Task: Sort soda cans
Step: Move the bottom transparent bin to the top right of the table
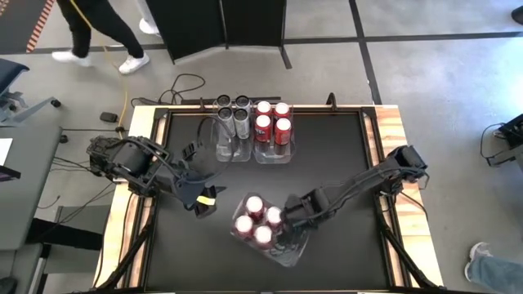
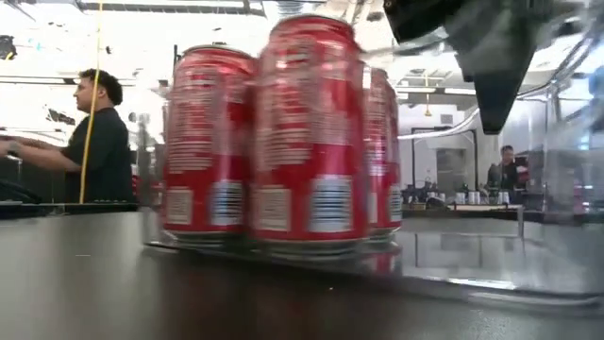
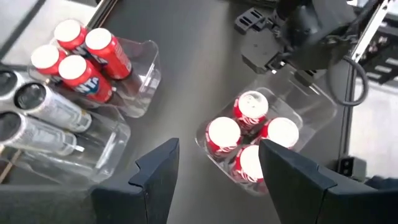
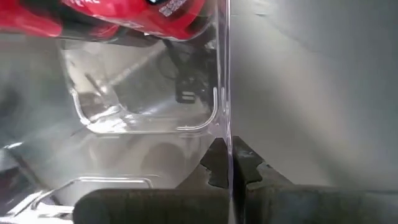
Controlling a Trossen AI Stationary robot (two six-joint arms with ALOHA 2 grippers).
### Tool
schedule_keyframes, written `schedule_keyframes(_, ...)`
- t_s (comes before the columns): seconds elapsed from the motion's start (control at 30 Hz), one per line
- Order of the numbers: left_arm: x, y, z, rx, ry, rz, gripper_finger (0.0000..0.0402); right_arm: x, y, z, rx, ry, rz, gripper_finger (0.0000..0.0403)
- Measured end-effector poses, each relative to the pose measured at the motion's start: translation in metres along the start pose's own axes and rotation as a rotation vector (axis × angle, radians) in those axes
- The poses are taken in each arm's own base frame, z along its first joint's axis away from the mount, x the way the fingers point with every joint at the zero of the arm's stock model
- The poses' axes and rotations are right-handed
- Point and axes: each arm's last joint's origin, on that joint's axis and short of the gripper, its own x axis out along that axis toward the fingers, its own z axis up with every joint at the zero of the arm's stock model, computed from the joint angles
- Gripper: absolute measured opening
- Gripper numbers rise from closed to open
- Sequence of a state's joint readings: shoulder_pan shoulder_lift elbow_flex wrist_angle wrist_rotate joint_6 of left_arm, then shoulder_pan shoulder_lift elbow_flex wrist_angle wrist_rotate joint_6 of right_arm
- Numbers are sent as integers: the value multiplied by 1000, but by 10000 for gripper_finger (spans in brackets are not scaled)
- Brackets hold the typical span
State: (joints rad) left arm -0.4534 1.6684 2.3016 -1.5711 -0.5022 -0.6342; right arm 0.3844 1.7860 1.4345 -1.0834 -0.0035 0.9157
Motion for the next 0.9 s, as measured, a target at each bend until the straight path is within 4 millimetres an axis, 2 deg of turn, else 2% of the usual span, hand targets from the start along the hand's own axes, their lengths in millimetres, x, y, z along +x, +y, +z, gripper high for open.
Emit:
schedule_keyframes(0.23,0,0,0,116,0,0,215,5,26,-7,143,-64,126,6)
schedule_keyframes(0.4,0,0,0,198,0,1,215,4,32,-11,271,-86,153,14)
schedule_keyframes(0.5,0,0,0,196,0,1,215,4,34,-14,327,-128,139,34)
schedule_keyframes(0.67,0,0,0,140,-13,20,215,3,35,-15,340,-137,142,104)
schedule_keyframes(0.77,-1,-2,-2,109,-26,30,215,3,34,-14,319,-161,126,165)
schedule_keyframes(0.9,4,-7,-7,31,-96,155,215,-1,30,-11,305,-187,108,245)
